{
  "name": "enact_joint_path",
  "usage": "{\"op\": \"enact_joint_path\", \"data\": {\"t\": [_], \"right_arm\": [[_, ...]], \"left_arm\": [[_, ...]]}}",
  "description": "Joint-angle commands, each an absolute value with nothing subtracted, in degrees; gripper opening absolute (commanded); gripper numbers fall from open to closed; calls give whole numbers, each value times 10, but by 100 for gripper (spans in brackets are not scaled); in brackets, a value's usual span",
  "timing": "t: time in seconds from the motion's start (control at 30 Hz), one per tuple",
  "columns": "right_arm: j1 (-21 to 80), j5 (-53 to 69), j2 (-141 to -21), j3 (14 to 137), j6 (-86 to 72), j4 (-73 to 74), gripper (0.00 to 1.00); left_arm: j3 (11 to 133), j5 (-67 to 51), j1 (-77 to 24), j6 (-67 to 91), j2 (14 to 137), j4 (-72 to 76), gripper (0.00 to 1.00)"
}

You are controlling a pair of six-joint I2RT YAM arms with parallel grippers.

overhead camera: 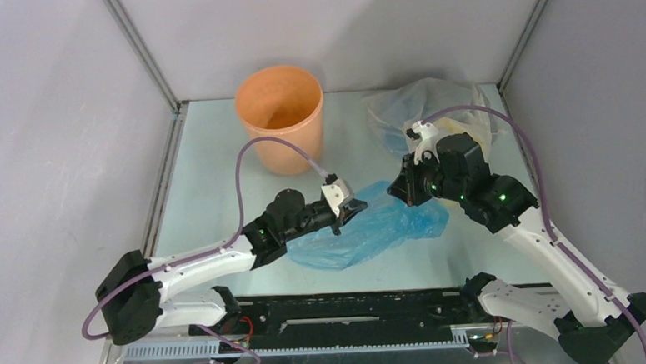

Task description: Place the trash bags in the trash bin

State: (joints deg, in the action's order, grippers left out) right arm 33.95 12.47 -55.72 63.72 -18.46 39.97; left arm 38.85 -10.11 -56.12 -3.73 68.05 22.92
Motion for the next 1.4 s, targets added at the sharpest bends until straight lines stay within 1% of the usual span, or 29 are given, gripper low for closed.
{"op": "enact_joint_path", "data": {"t": [0.0, 0.1, 0.17, 0.3, 0.4, 0.5, 0.63, 0.83, 1.1, 1.2, 1.3, 1.37], "right_arm": [[334, 144, -552, 652, -183, 395, 0], [334, 143, -554, 652, -181, 398, 0], [333, 142, -555, 652, -179, 400, 0], [332, 144, -558, 653, -178, 398, 0], [332, 147, -561, 652, -180, 395, 0], [332, 149, -564, 652, -180, 395, 0], [332, 151, -566, 652, -181, 398, 0], [332, 150, -562, 652, -182, 400, 0], [331, 163, -548, 652, -188, 402, 0], [331, 162, -545, 660, -188, 407, 0], [329, 157, -549, 671, -187, 414, 0], [328, 161, -553, 675, -187, 414, 0]], "left_arm": [[339, -152, -566, -26, 678, 375, 0], [285, -59, -573, -26, 641, 411, 0], [264, -30, -574, -27, 598, 413, 0], [242, -68, -579, -17, 548, 400, 0], [228, -112, -589, -3, 537, 402, 0], [215, -121, -599, 15, 543, 414, 0], [226, -118, -608, 17, 586, 413, 0], [309, -116, -608, 23, 696, 354, 0], [419, -3, -608, 2, 823, 244, 0], [448, 57, -611, -13, 866, 217, 0], [451, 137, -643, -49, 881, 217, 0], [448, 168, -667, -77, 885, 227, 0]]}}
